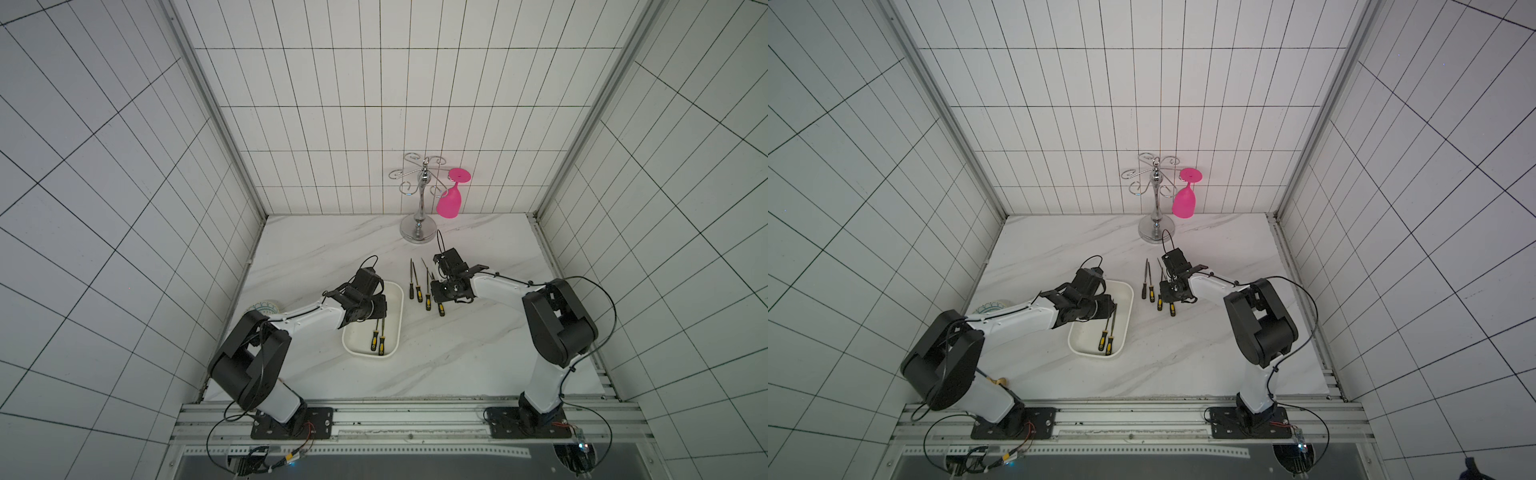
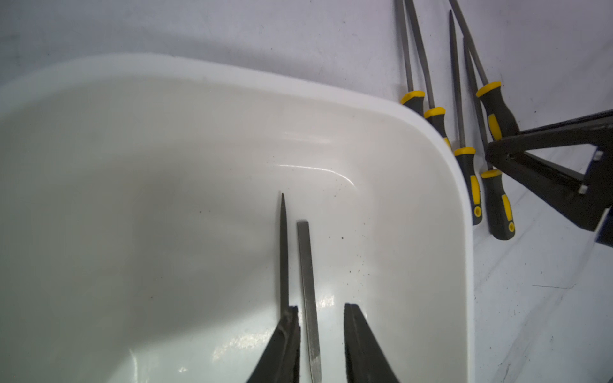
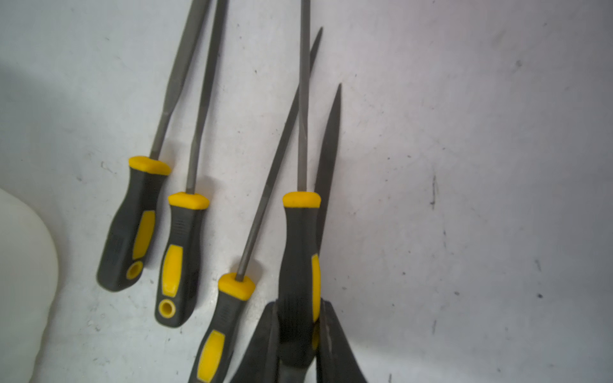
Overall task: Put the file tool into the storage box
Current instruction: Pick up the file tool from the center of the board.
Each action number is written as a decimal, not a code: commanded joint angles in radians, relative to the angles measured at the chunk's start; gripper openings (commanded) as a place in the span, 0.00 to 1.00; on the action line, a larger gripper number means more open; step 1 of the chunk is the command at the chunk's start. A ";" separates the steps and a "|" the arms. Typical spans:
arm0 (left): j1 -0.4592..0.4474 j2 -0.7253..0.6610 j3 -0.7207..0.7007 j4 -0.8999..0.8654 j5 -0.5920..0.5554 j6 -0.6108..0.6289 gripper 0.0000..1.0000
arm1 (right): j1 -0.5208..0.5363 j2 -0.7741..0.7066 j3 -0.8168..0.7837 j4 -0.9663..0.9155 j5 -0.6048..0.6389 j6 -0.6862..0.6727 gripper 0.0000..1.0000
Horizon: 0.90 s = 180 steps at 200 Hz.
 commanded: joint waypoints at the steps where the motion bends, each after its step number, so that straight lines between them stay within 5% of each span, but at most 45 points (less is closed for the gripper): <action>1: -0.001 -0.019 0.011 0.037 0.021 -0.012 0.27 | -0.005 -0.075 -0.023 0.004 -0.028 -0.002 0.13; 46: 0.001 -0.058 0.020 0.112 0.070 -0.038 0.30 | 0.006 -0.191 -0.069 -0.016 -0.139 0.030 0.13; 86: 0.006 -0.086 -0.018 0.318 0.128 -0.126 0.60 | 0.086 -0.297 -0.123 -0.028 -0.259 0.023 0.12; 180: 0.013 0.022 -0.011 0.517 0.173 -0.232 0.65 | 0.175 -0.400 -0.106 -0.051 -0.337 -0.029 0.10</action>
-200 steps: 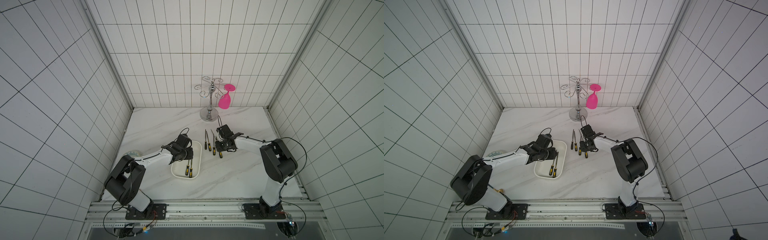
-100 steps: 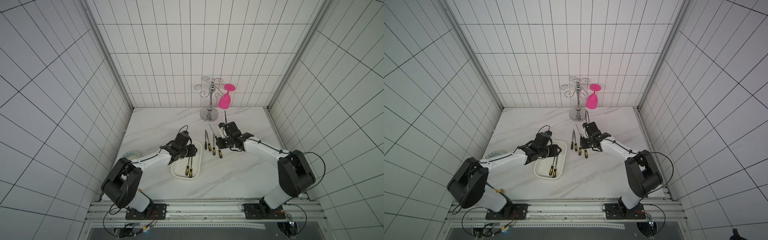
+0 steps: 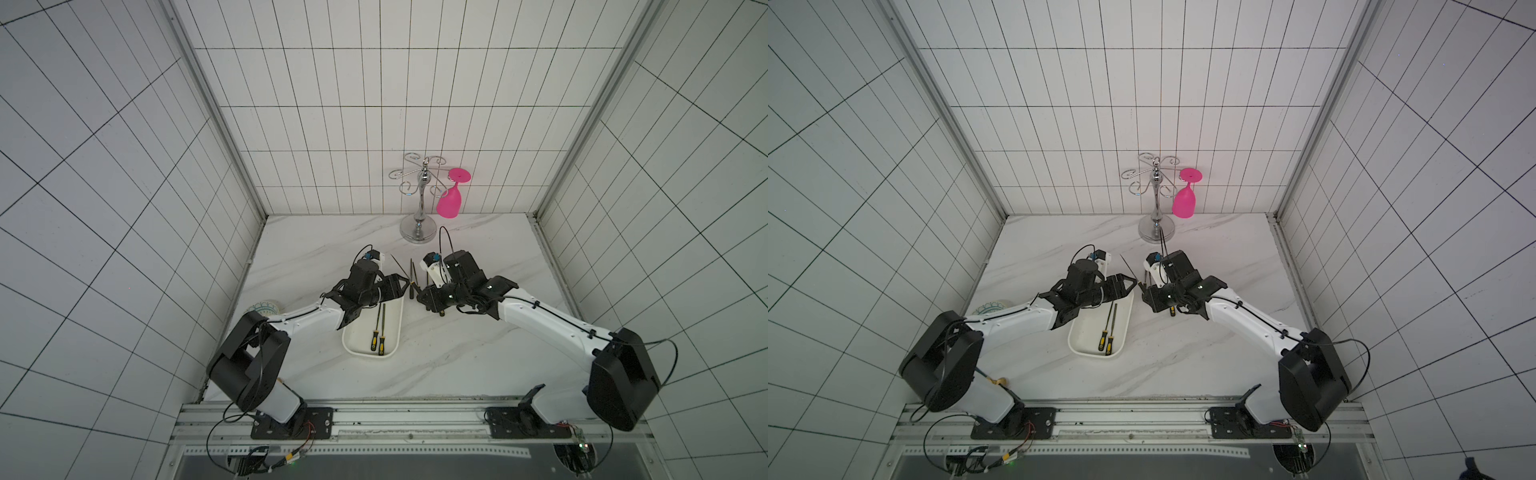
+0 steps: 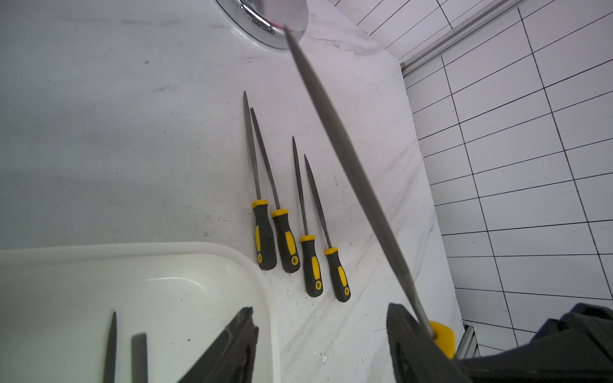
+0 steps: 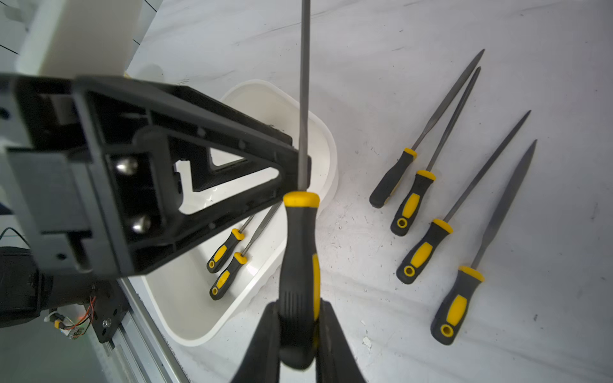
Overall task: Put the file tool into the storage box
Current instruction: Pick up the file tool from the center of the board.
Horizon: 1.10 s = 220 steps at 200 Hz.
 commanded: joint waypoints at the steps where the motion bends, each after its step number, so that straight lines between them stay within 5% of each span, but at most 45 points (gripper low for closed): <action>1: 0.007 0.018 0.003 0.084 0.016 -0.029 0.65 | 0.022 -0.006 -0.008 -0.017 -0.036 -0.029 0.10; 115: 0.090 -0.111 -0.084 0.120 0.038 -0.051 0.64 | 0.028 0.036 0.014 -0.036 -0.028 -0.060 0.10; 179: 0.085 0.026 -0.019 0.247 0.083 -0.122 0.62 | 0.027 0.021 0.008 -0.034 -0.035 -0.059 0.10; 220: 0.083 0.109 0.021 0.330 0.133 -0.180 0.47 | 0.027 0.008 0.002 -0.034 -0.027 -0.056 0.10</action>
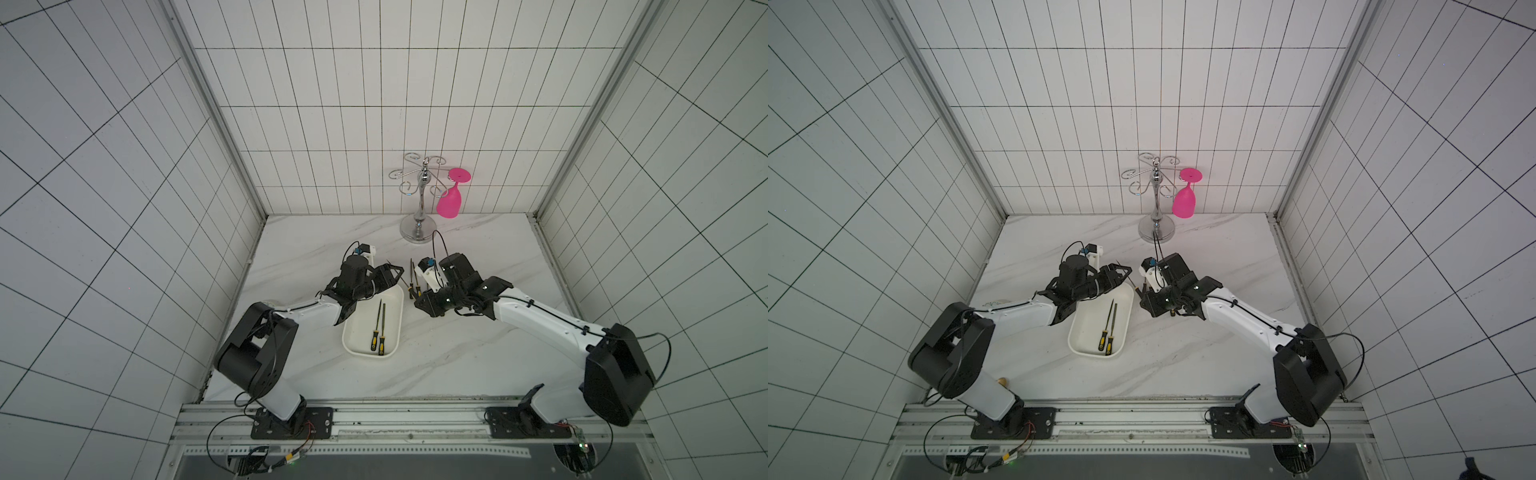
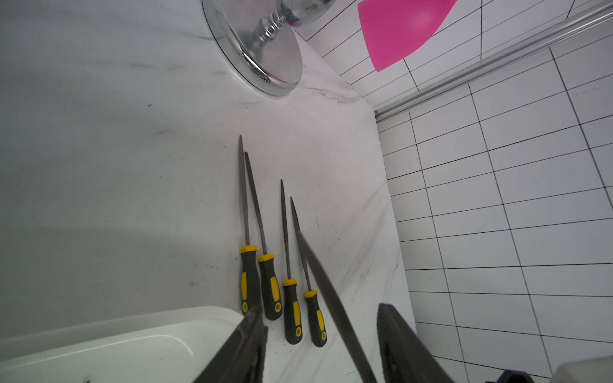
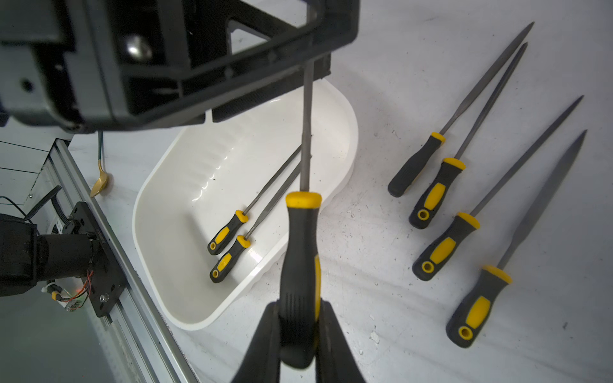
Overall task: Put the file tool into the storage box
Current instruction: Pick up the file tool from the center of the board, then place the file tool in the storage box.
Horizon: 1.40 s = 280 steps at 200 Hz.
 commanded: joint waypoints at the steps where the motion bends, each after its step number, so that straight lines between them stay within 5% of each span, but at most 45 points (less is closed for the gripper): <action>1: -0.002 0.030 0.036 0.095 0.049 -0.044 0.46 | 0.008 -0.020 0.002 -0.012 -0.006 -0.011 0.10; 20: -0.003 0.045 0.035 0.108 0.068 -0.061 0.13 | 0.008 -0.020 0.002 -0.013 -0.001 -0.011 0.10; 37: -0.001 0.043 0.022 0.108 0.070 -0.064 0.01 | 0.008 -0.019 0.003 -0.014 0.001 -0.011 0.10; 73: -0.001 0.033 0.001 0.101 0.079 -0.066 0.00 | 0.008 -0.015 0.006 -0.014 0.002 -0.012 0.13; 95: -0.001 0.023 -0.006 0.106 0.087 -0.073 0.00 | 0.009 -0.018 0.009 -0.014 0.029 0.002 0.35; 115: -0.001 -0.011 -0.014 0.080 0.090 -0.053 0.00 | 0.007 -0.027 0.003 -0.011 0.069 0.011 0.44; 202: -0.004 -0.321 -0.018 -0.579 -0.126 0.381 0.00 | 0.002 -0.006 -0.005 0.006 0.091 0.016 0.45; 280: -0.104 -0.178 -0.001 -0.544 -0.154 0.364 0.00 | -0.003 0.006 -0.012 0.009 0.100 0.025 0.45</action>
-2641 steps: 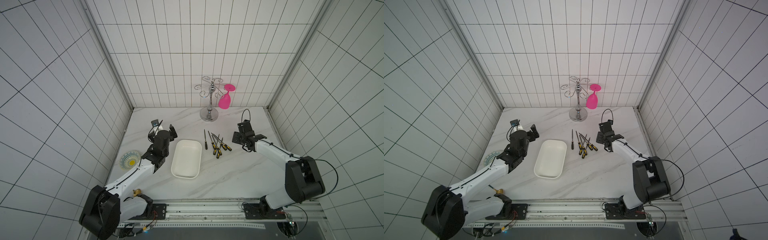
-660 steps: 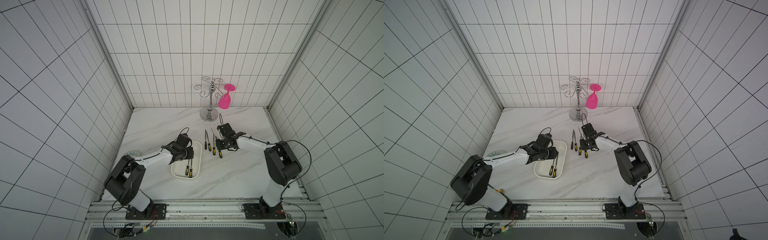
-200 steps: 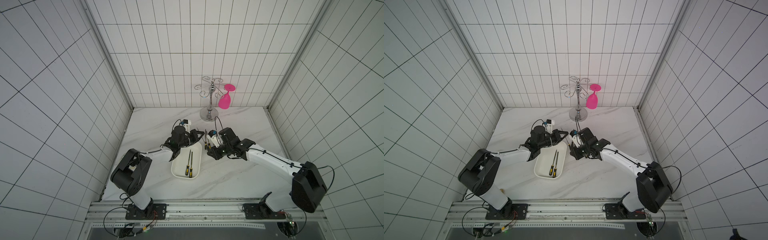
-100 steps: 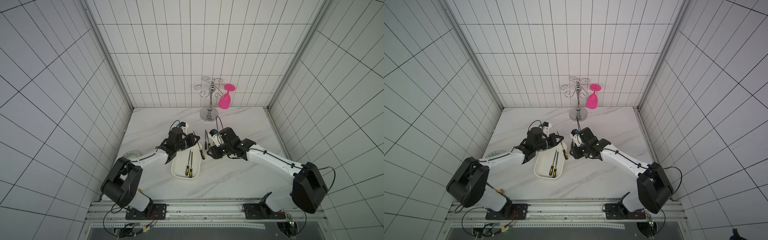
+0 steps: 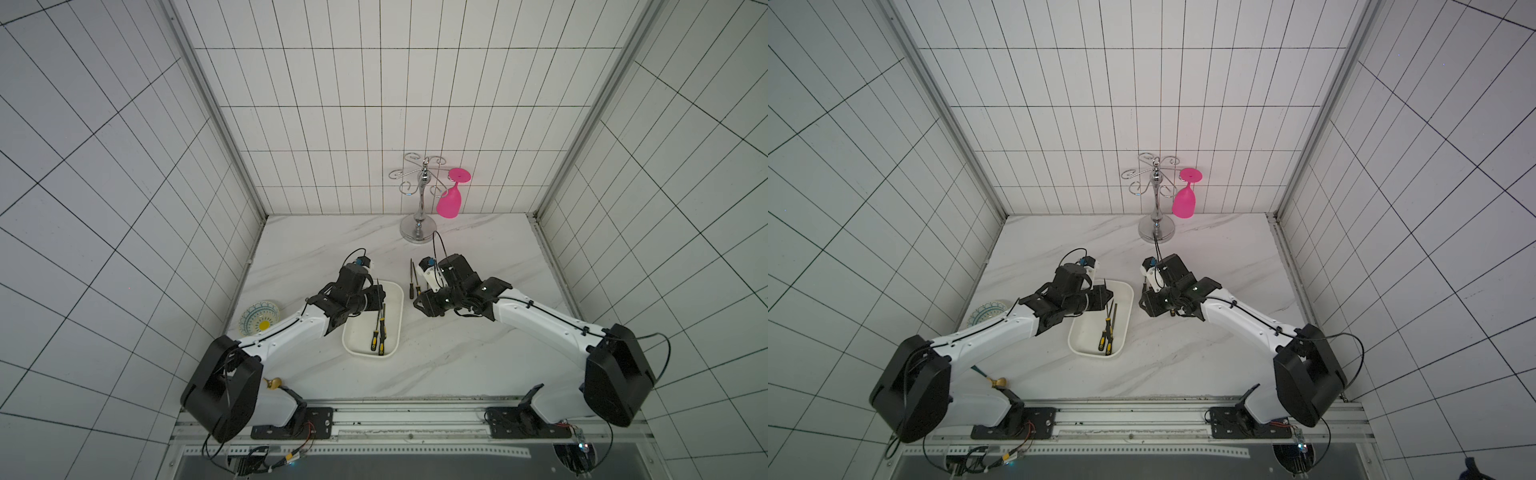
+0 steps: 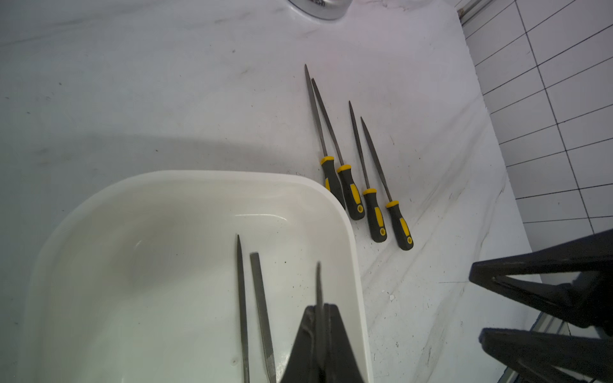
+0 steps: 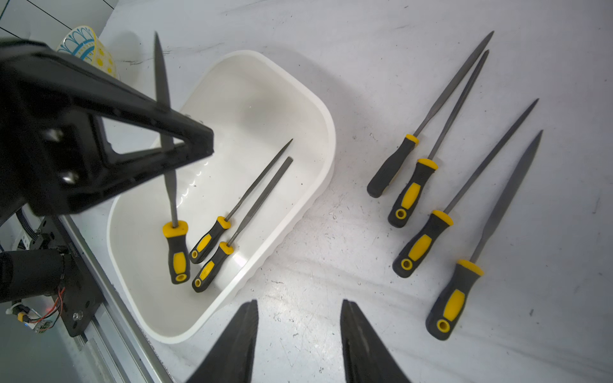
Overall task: Put the file tool into the storage box
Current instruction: Place the file tool in the storage box.
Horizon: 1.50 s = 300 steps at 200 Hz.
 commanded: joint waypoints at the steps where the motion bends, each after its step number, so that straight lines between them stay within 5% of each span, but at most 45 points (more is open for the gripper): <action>1: -0.032 0.064 0.022 0.026 0.001 -0.002 0.00 | -0.008 0.007 -0.011 0.006 0.021 0.013 0.45; 55: -0.053 0.179 0.055 0.042 0.035 -0.031 0.00 | -0.067 0.036 -0.023 -0.033 0.085 0.053 0.45; 78: -0.053 0.184 0.062 0.039 0.035 -0.030 0.23 | -0.093 0.048 -0.032 -0.038 0.110 0.070 0.46; 98: -0.053 0.182 0.066 0.039 0.031 -0.030 0.34 | -0.109 0.074 -0.032 -0.057 0.129 0.078 0.45; 243: -0.053 0.158 0.070 0.060 -0.010 -0.068 0.43 | -0.146 0.293 -0.031 -0.032 0.228 0.057 0.43; 268: -0.052 0.152 0.070 0.070 -0.030 -0.085 0.44 | -0.146 0.320 -0.045 -0.020 0.236 0.068 0.38; 300: -0.053 0.124 0.057 0.065 -0.064 -0.089 0.44 | -0.146 0.332 -0.059 -0.011 0.248 0.081 0.11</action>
